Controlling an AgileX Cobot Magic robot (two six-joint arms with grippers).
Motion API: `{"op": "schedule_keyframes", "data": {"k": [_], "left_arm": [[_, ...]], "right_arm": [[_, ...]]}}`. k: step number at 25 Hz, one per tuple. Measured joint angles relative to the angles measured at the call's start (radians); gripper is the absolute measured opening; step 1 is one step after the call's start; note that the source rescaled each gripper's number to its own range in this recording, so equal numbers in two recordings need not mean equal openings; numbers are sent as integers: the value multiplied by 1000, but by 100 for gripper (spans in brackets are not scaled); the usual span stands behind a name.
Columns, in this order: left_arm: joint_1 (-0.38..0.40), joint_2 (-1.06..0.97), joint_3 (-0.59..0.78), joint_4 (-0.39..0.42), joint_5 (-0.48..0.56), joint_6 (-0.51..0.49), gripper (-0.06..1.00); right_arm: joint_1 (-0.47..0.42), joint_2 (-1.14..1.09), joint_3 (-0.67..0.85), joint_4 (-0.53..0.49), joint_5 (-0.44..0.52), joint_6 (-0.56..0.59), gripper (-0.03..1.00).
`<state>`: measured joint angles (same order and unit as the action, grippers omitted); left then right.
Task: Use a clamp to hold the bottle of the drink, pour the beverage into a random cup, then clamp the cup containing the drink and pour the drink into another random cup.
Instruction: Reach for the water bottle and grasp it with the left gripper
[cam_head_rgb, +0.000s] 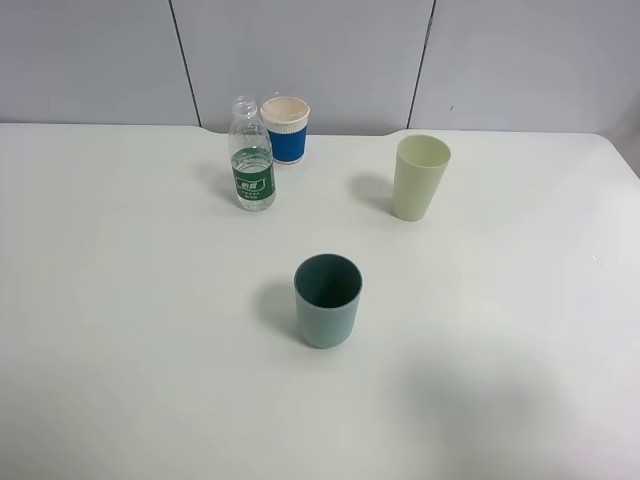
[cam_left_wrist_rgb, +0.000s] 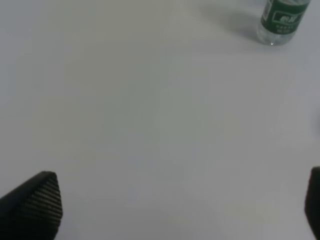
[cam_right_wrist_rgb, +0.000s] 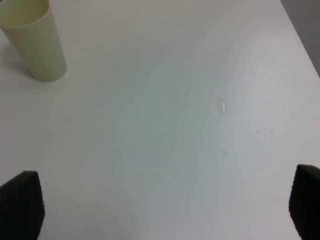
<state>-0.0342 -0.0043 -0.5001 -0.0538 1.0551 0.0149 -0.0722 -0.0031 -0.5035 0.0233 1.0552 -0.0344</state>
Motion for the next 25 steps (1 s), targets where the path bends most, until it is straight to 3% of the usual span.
{"op": "schedule_keyframes", "data": {"k": [25], "left_arm": [[0, 0, 0, 0, 0, 0, 96]], "right_arm": [[0, 0, 0, 0, 0, 0, 99]]}}
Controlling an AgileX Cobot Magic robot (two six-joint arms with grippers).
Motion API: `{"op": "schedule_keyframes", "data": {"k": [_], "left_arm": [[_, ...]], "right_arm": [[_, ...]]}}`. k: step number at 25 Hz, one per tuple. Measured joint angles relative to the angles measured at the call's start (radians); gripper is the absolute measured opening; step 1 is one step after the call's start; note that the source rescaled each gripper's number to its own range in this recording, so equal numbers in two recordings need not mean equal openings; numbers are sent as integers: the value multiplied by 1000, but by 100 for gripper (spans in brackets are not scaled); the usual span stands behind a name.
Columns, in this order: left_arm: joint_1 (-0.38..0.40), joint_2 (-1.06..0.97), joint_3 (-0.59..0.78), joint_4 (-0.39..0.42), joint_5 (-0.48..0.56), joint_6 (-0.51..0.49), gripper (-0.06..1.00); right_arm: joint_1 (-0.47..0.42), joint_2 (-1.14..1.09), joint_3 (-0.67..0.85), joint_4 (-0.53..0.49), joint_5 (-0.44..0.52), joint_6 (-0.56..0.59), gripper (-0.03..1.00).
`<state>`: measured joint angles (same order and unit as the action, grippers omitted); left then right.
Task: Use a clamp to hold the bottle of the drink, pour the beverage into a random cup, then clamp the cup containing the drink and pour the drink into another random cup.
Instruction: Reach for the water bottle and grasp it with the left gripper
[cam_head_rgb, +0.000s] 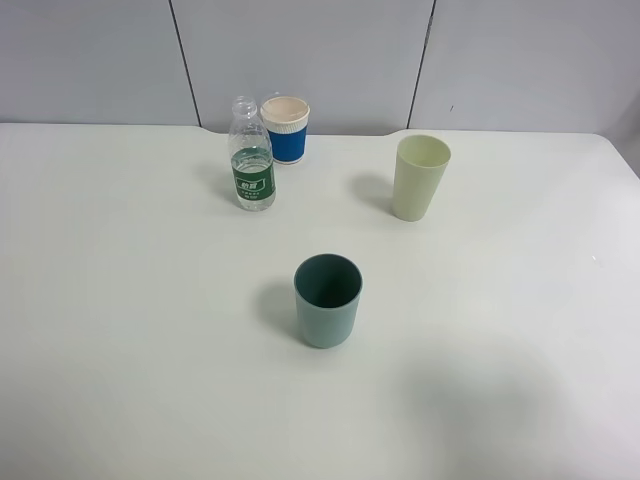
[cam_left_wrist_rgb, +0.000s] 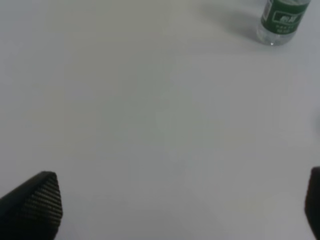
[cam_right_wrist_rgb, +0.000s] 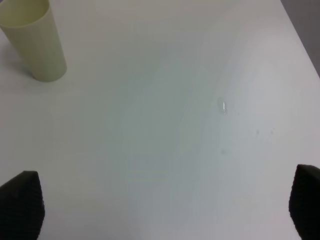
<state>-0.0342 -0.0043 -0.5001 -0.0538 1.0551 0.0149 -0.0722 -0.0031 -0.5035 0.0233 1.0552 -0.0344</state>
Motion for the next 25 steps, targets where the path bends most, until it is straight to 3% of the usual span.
{"op": "schedule_keyframes", "data": {"k": [25], "left_arm": [[0, 0, 0, 0, 0, 0, 96]], "right_arm": [[0, 0, 0, 0, 0, 0, 99]]}}
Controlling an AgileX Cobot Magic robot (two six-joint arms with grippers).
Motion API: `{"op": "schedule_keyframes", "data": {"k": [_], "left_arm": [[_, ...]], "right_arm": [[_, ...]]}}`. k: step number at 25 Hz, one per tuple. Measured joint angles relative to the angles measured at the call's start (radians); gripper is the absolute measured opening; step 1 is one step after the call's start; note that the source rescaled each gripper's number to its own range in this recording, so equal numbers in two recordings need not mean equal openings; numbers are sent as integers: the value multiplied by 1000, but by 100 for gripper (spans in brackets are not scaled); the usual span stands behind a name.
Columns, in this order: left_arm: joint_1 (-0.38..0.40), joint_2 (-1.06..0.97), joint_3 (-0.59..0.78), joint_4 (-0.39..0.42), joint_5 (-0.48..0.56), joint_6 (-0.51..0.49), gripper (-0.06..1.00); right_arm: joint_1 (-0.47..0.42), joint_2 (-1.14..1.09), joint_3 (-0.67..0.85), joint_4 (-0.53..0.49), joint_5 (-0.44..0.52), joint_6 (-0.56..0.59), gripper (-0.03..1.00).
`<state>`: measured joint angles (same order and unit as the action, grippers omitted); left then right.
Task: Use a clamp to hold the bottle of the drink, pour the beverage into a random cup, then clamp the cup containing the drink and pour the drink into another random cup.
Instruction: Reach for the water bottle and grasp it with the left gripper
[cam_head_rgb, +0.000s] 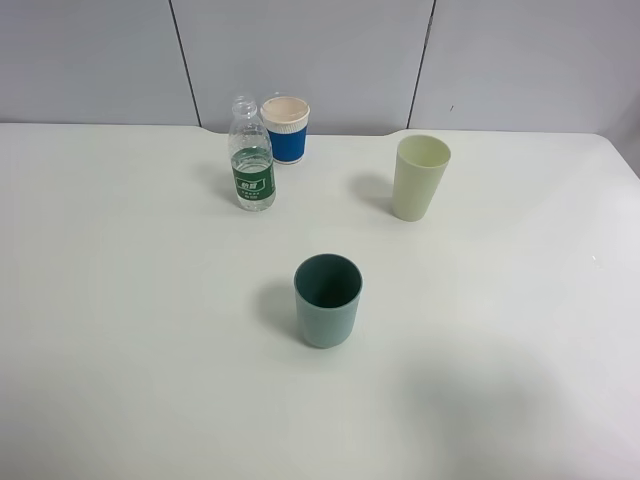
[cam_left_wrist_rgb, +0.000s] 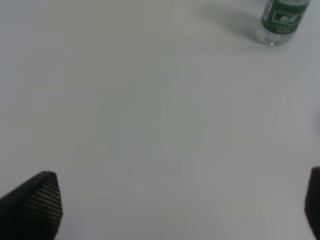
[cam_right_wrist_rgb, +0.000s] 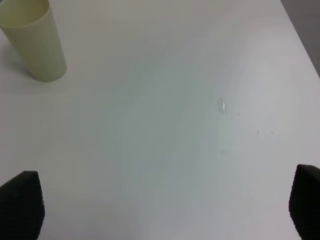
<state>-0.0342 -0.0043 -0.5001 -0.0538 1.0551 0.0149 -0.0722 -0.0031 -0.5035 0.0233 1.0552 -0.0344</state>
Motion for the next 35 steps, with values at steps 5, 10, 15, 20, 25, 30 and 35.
{"op": "schedule_keyframes", "data": {"k": [5, 10, 15, 20, 25, 30, 35], "left_arm": [[0, 0, 0, 0, 0, 0, 96], [0, 0, 0, 0, 0, 0, 96], [0, 0, 0, 0, 0, 0, 96], [0, 0, 0, 0, 0, 0, 96], [0, 0, 0, -1, 0, 1, 96], [0, 0, -1, -16, -5, 3, 96], [0, 18, -22, -71, -110, 13, 96]], "right_arm": [[0, 0, 0, 0, 0, 0, 99], [0, 0, 0, 0, 0, 0, 99], [0, 0, 0, 0, 0, 0, 99], [0, 0, 0, 0, 0, 0, 99], [0, 0, 0, 0, 0, 0, 99], [0, 0, 0, 0, 0, 0, 99], [0, 0, 0, 0, 0, 0, 99]]}}
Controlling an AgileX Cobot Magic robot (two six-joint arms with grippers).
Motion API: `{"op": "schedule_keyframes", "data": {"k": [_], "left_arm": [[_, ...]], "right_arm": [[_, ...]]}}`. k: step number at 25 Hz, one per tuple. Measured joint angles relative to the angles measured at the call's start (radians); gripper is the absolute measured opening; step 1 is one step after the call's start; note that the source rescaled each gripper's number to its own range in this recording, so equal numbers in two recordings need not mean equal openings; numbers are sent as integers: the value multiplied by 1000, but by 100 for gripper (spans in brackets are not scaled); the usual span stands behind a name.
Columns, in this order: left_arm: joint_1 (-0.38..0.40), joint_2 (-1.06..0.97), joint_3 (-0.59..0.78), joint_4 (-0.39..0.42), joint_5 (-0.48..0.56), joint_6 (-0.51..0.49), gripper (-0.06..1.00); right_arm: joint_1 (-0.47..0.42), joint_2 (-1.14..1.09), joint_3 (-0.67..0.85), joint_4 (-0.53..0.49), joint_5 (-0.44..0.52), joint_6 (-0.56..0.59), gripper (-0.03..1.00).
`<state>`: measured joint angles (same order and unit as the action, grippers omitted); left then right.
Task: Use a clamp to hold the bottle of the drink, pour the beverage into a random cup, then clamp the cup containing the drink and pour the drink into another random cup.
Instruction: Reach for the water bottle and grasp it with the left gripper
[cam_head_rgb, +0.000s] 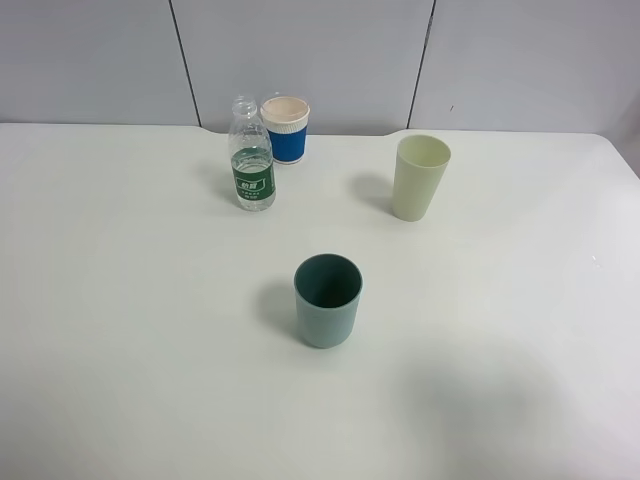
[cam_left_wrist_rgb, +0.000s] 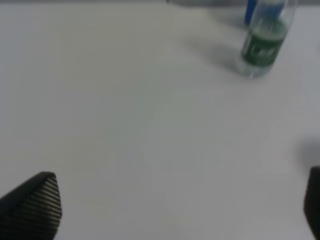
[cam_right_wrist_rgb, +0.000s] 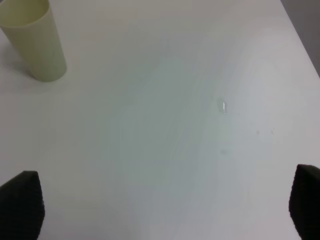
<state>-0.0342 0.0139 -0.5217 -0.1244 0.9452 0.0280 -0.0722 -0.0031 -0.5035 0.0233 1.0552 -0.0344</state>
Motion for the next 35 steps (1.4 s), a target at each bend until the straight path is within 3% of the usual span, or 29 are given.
{"op": "schedule_keyframes", "data": {"k": [11, 18, 27, 35], "left_arm": [[0, 287, -1, -151, -188, 192, 96], [0, 509, -1, -197, -266, 318, 96], [-5, 741, -1, -140, -370, 351, 96], [-140, 890, -1, -62, -511, 344, 96]], "right_arm": [[0, 0, 0, 0, 0, 0, 99], [0, 0, 0, 0, 0, 0, 99], [0, 0, 0, 0, 0, 0, 99], [0, 0, 0, 0, 0, 0, 99]]}}
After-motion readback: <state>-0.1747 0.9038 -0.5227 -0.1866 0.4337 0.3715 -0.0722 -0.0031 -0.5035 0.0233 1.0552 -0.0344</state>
